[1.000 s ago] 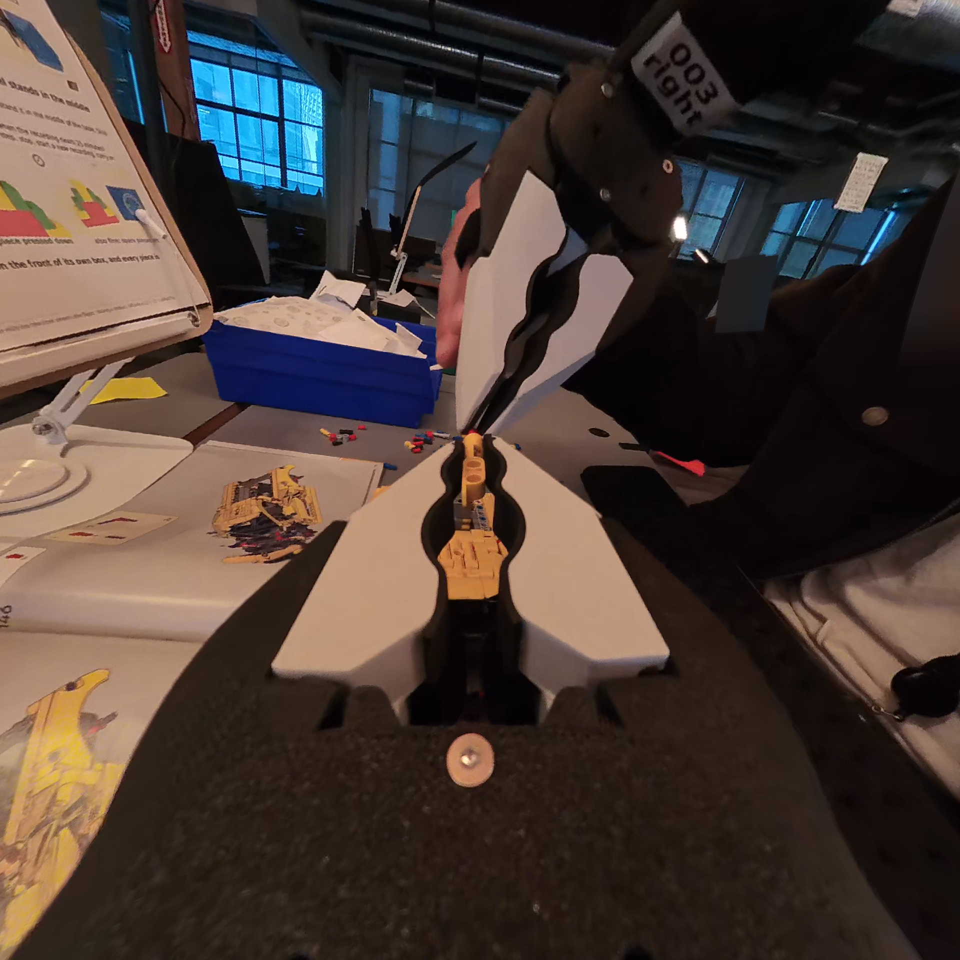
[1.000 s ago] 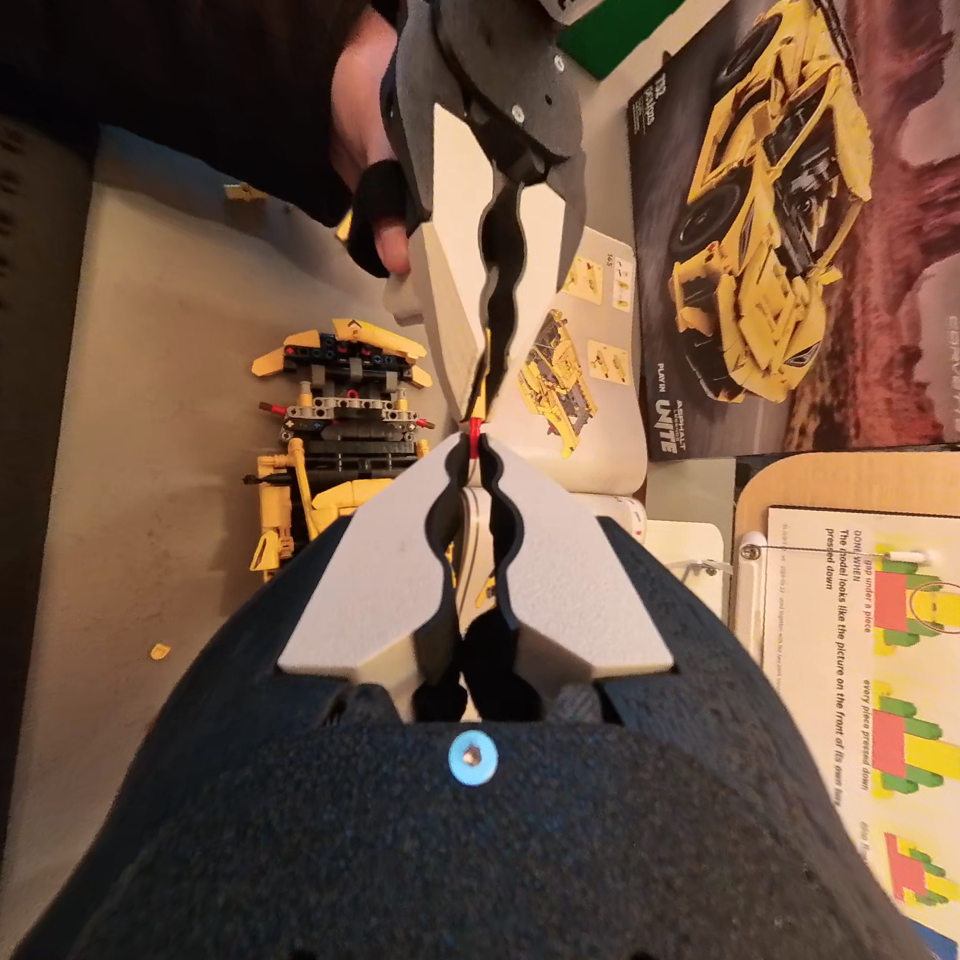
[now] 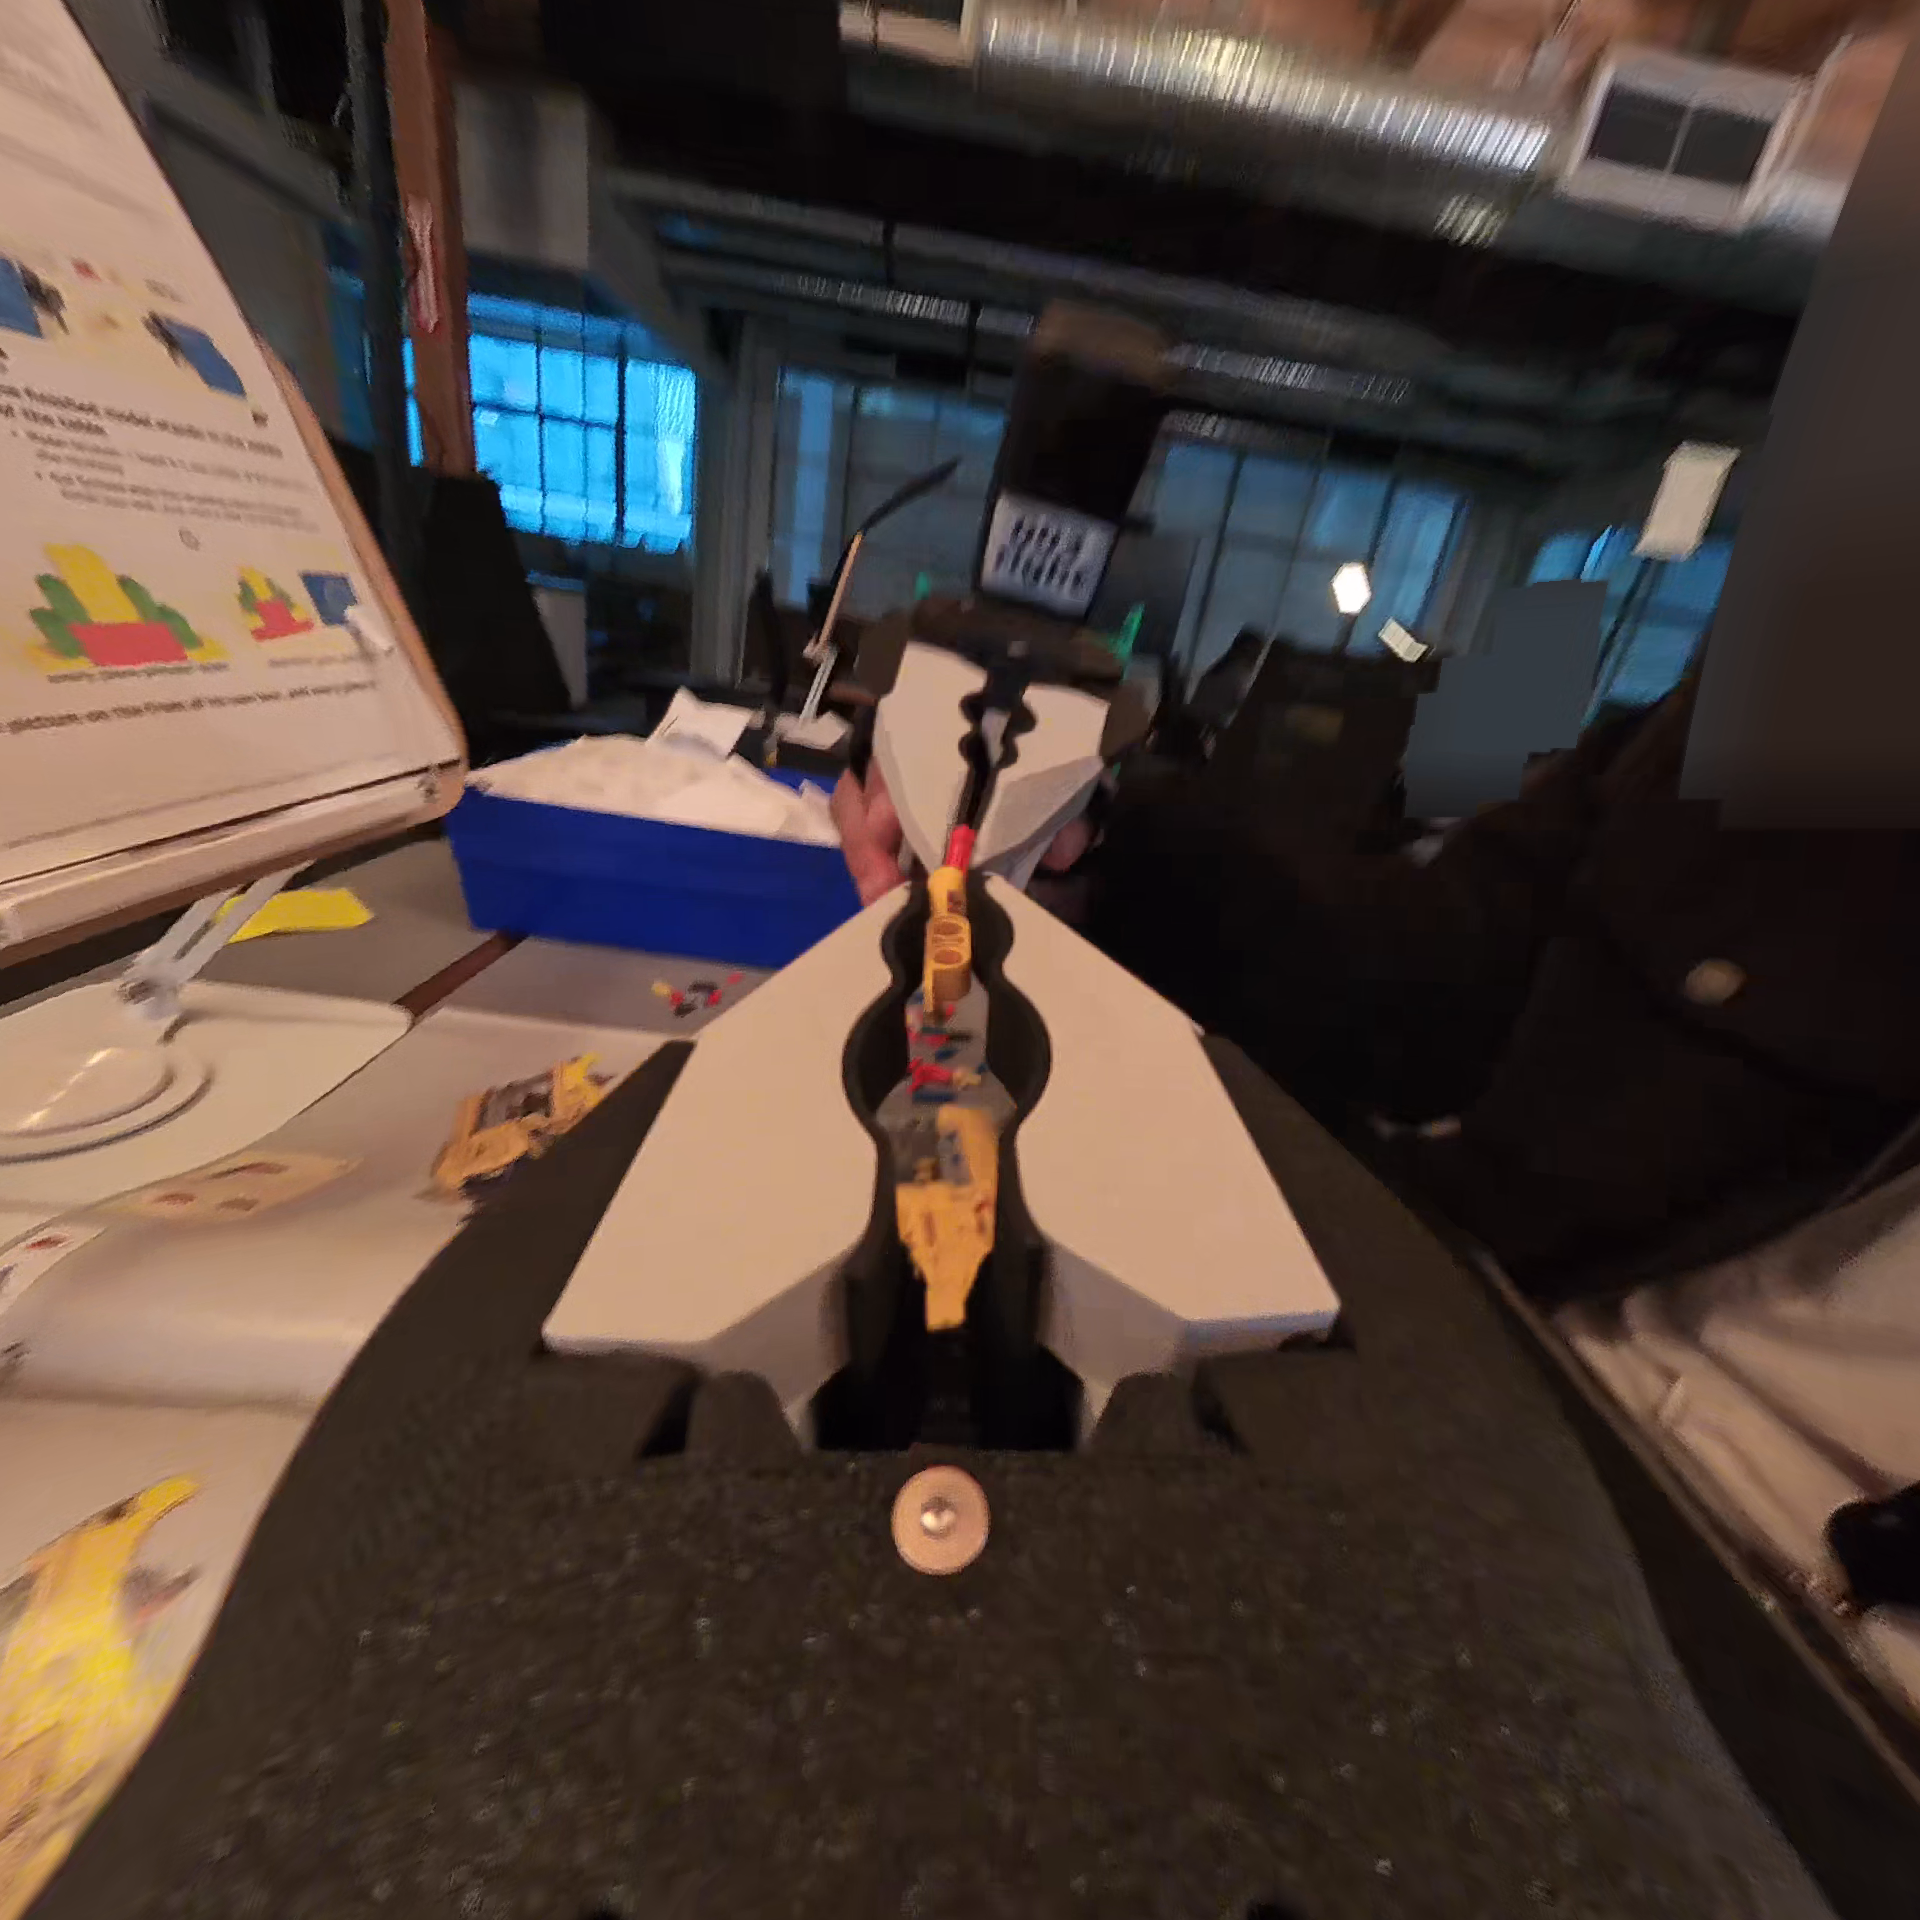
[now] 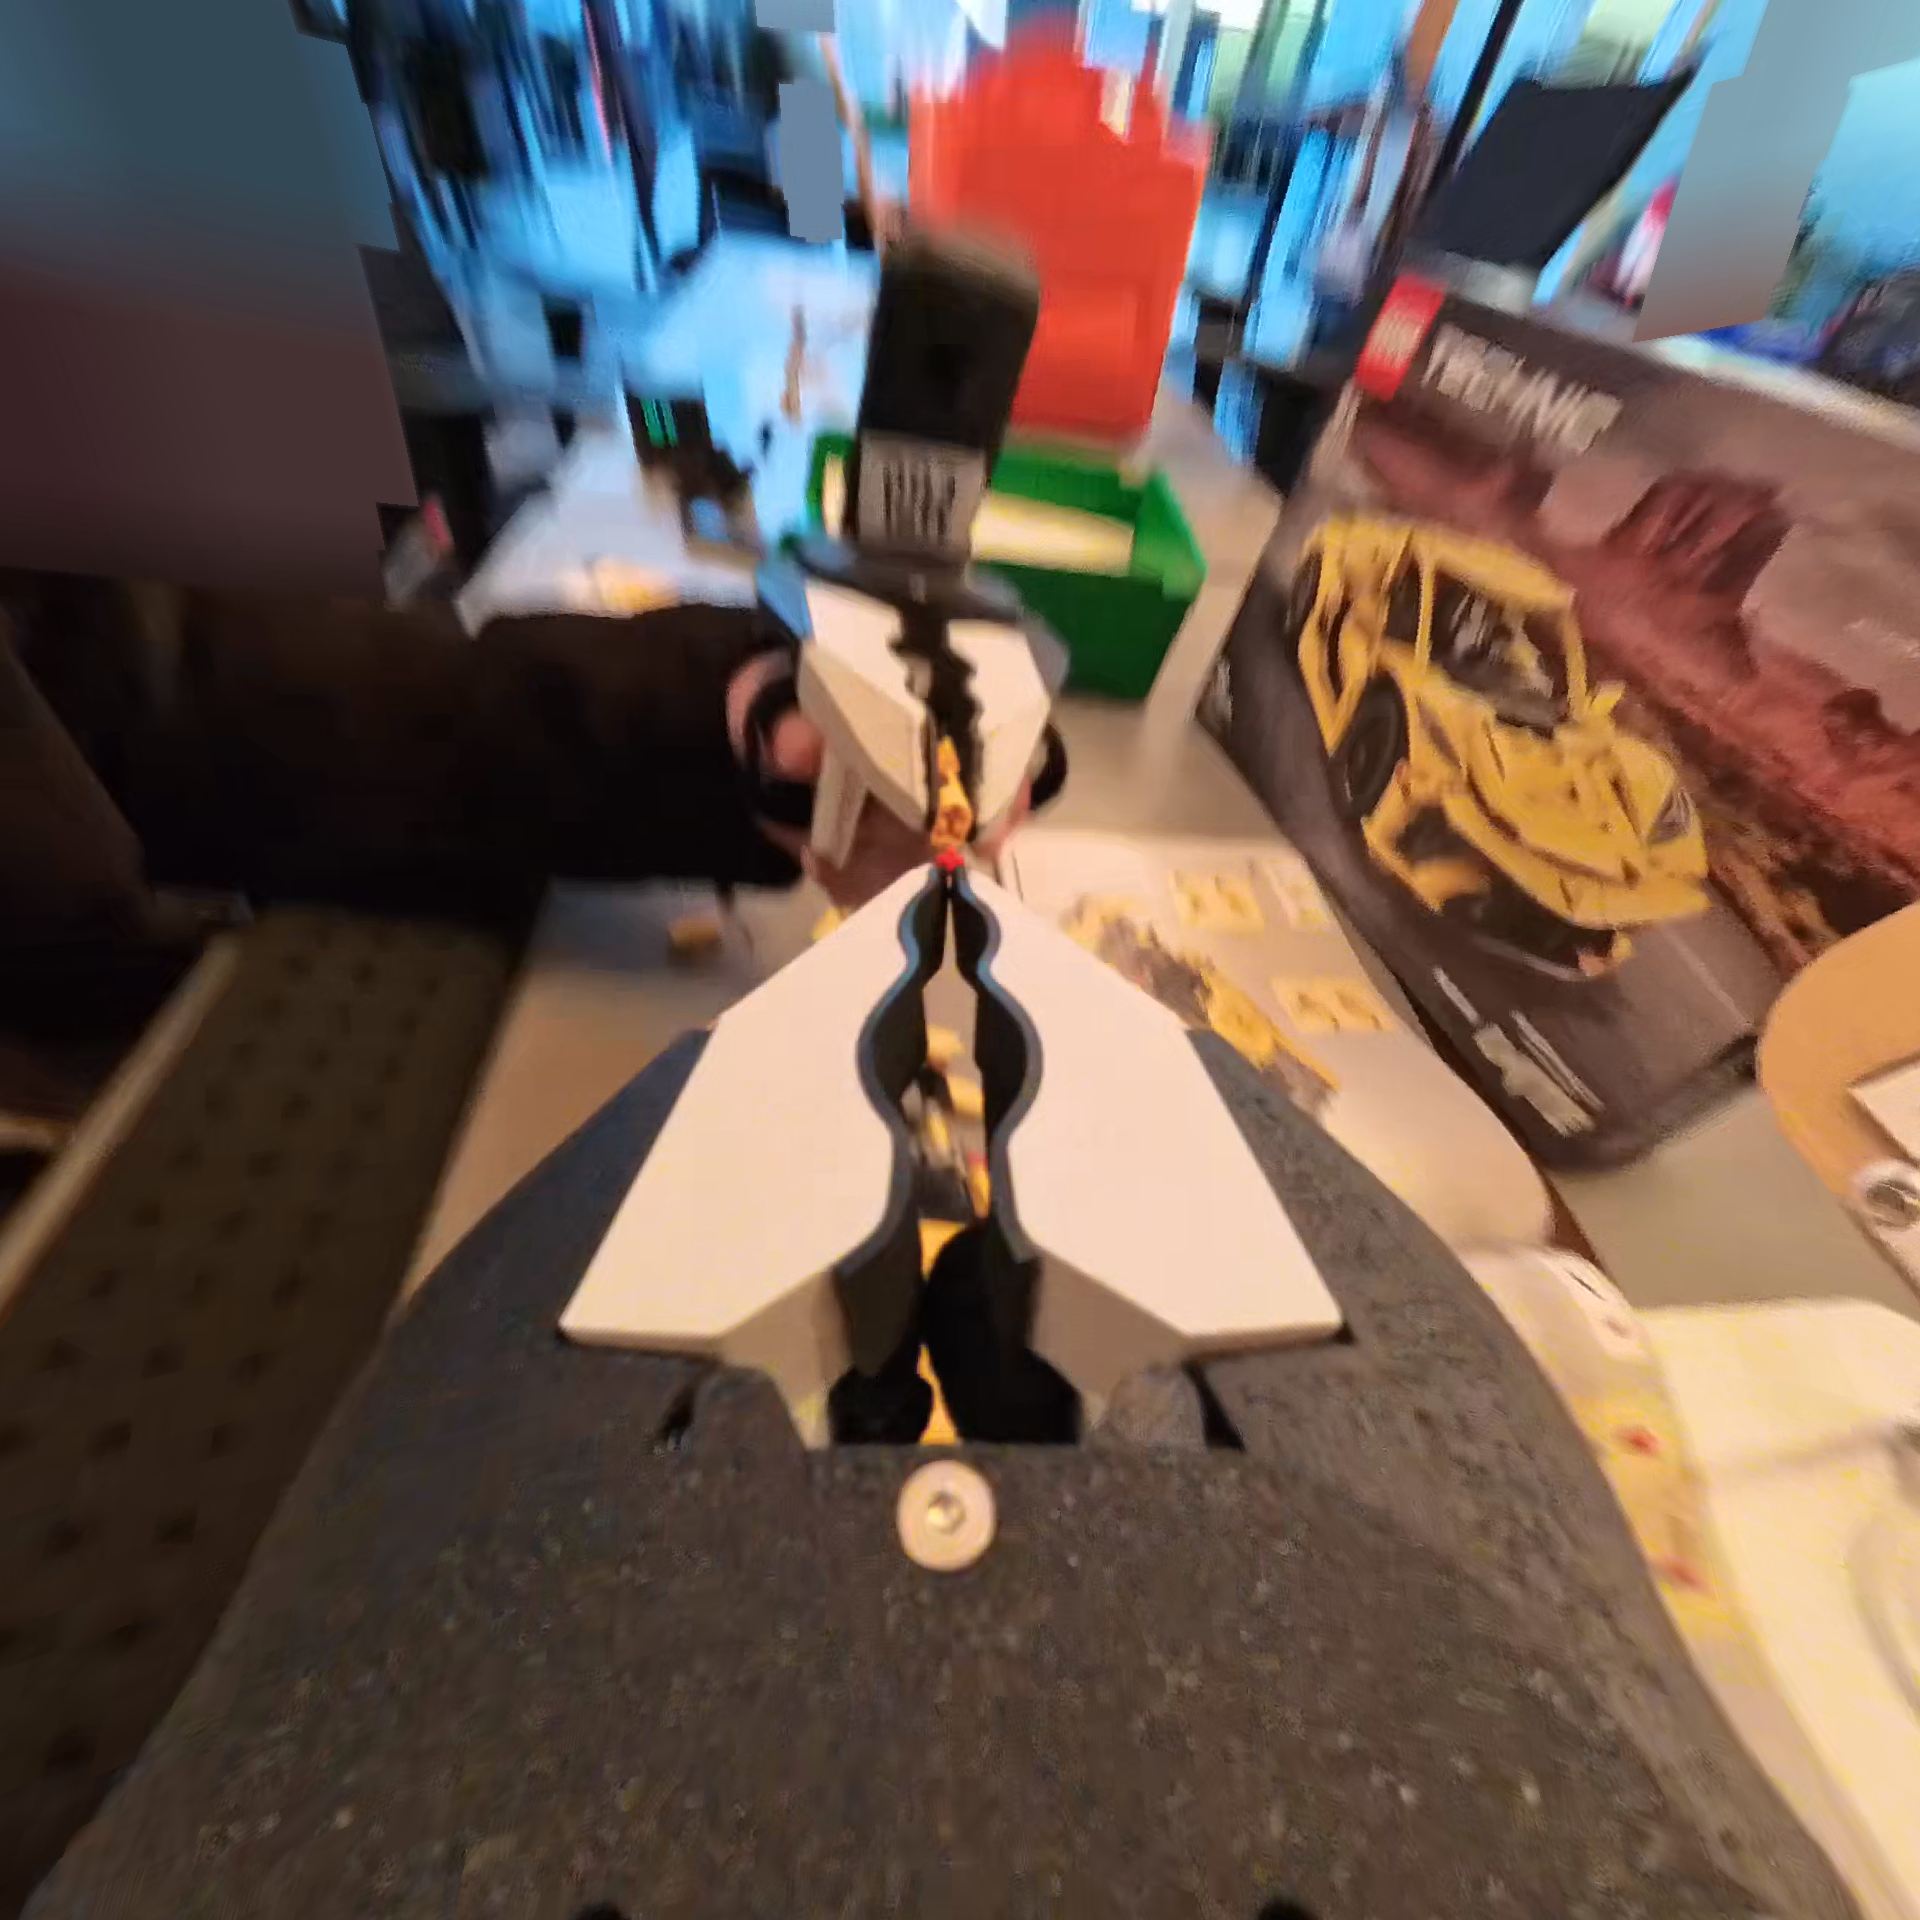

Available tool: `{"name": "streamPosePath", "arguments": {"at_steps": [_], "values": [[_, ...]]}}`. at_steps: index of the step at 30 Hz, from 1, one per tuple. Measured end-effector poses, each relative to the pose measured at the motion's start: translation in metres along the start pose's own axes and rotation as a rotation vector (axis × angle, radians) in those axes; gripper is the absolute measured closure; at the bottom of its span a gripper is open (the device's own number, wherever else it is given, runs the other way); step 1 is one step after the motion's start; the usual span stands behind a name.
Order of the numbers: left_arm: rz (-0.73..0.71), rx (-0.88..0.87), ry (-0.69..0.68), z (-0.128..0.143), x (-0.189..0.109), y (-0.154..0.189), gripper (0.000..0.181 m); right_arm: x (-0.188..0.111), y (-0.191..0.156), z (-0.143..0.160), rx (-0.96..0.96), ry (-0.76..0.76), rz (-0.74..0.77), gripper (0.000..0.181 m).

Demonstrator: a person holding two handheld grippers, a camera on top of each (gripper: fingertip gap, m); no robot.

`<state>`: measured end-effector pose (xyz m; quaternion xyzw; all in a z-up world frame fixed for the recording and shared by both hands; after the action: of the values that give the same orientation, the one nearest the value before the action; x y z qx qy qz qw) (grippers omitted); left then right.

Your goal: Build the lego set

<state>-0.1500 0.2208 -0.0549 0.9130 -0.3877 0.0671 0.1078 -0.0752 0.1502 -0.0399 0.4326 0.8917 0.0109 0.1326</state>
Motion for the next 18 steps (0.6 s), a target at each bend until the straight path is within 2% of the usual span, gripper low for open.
{"name": "streamPosePath", "arguments": {"at_steps": [2, 5, 11, 18], "values": [[0.029, -0.037, 0.075, -0.005, 0.0, 0.001, 0.174, -0.006, 0.002, -0.003, 0.118, 0.191, -0.013, 0.181], [0.079, -0.086, 0.171, -0.009, 0.002, 0.005, 0.175, -0.01, 0.004, -0.004, 0.184, 0.326, -0.014, 0.181], [0.131, -0.112, 0.225, -0.008, 0.009, 0.01, 0.175, -0.009, -0.007, -0.015, 0.197, 0.399, -0.041, 0.181], [0.143, -0.127, 0.221, -0.005, 0.01, 0.01, 0.175, -0.002, -0.009, -0.008, 0.163, 0.324, -0.018, 0.181]]}}
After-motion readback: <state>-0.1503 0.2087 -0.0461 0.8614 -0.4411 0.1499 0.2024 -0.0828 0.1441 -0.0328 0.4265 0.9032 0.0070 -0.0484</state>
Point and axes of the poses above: each gripper's, where its closed fingertips meet, x out along the fingers, z out of its underside, y = z × x across the jaws, the point moved 5 cm from there along -x, back along the fingers, and after that the axes turned 4 degrees about z, right-handed, at the moved point
